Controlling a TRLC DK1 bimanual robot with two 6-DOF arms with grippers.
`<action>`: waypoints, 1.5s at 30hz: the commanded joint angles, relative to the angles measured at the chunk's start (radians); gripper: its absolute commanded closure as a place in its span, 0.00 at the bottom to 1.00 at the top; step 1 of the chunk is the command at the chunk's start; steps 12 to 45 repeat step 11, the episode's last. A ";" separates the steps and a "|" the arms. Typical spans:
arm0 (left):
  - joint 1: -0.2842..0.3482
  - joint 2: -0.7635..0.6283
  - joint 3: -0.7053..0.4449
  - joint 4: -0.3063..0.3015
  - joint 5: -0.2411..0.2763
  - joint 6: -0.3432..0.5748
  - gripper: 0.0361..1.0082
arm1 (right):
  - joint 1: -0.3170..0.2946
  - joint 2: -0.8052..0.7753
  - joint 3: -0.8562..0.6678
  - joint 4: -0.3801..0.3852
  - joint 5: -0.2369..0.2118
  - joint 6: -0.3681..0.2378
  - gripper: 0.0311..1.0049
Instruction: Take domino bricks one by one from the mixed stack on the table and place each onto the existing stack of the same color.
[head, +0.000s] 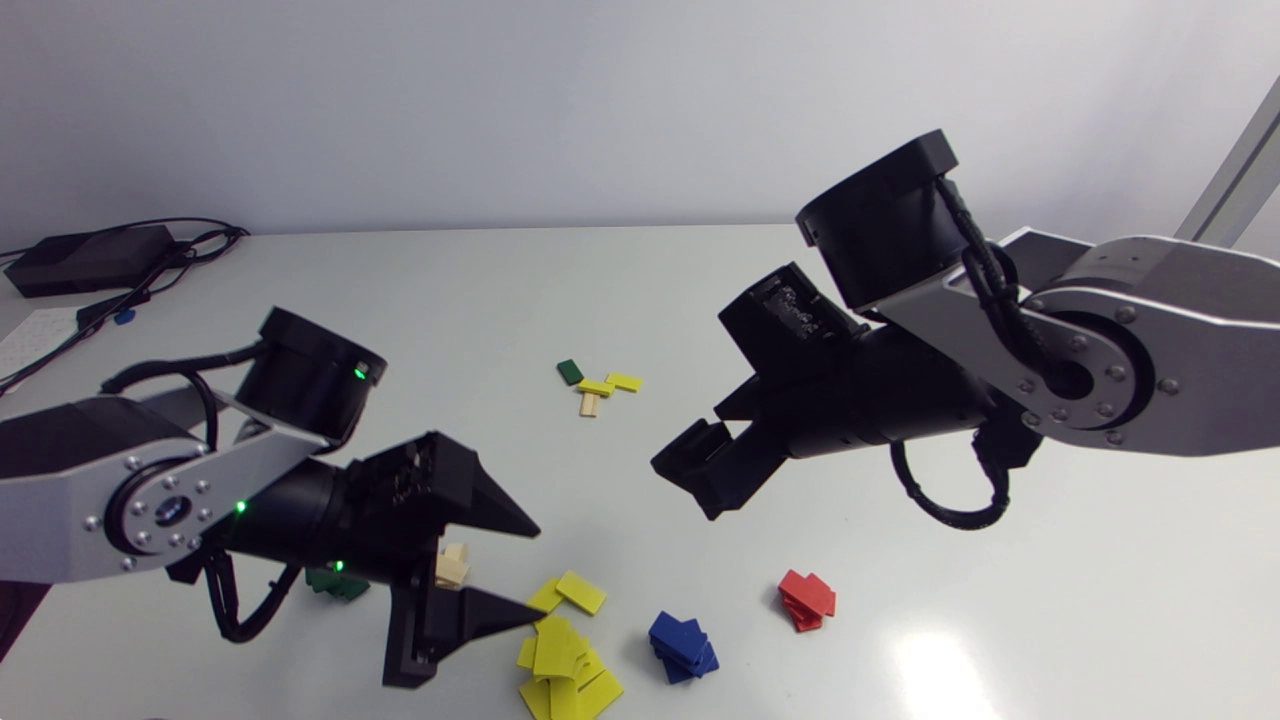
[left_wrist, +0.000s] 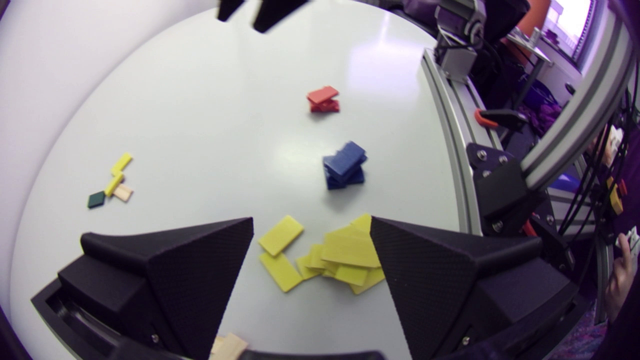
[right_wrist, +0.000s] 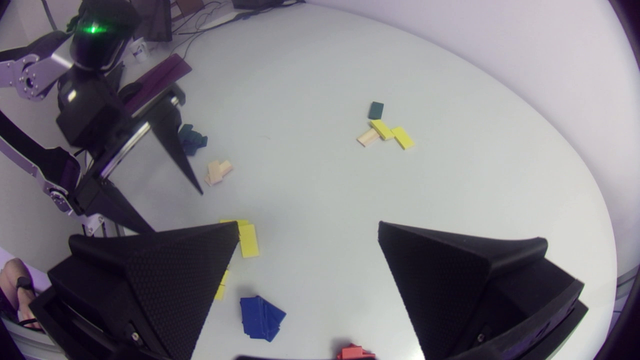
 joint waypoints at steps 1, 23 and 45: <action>0.052 -0.007 0.061 0.008 -0.013 -0.058 0.13 | -0.008 -0.013 -0.037 0.005 -0.009 -0.012 0.03; 0.158 0.035 0.082 0.215 -0.198 -0.345 0.12 | -0.008 -0.013 -0.026 0.003 -0.007 -0.010 0.03; 0.158 0.035 0.082 0.215 -0.198 -0.345 0.12 | -0.008 -0.013 -0.026 0.003 -0.007 -0.010 0.03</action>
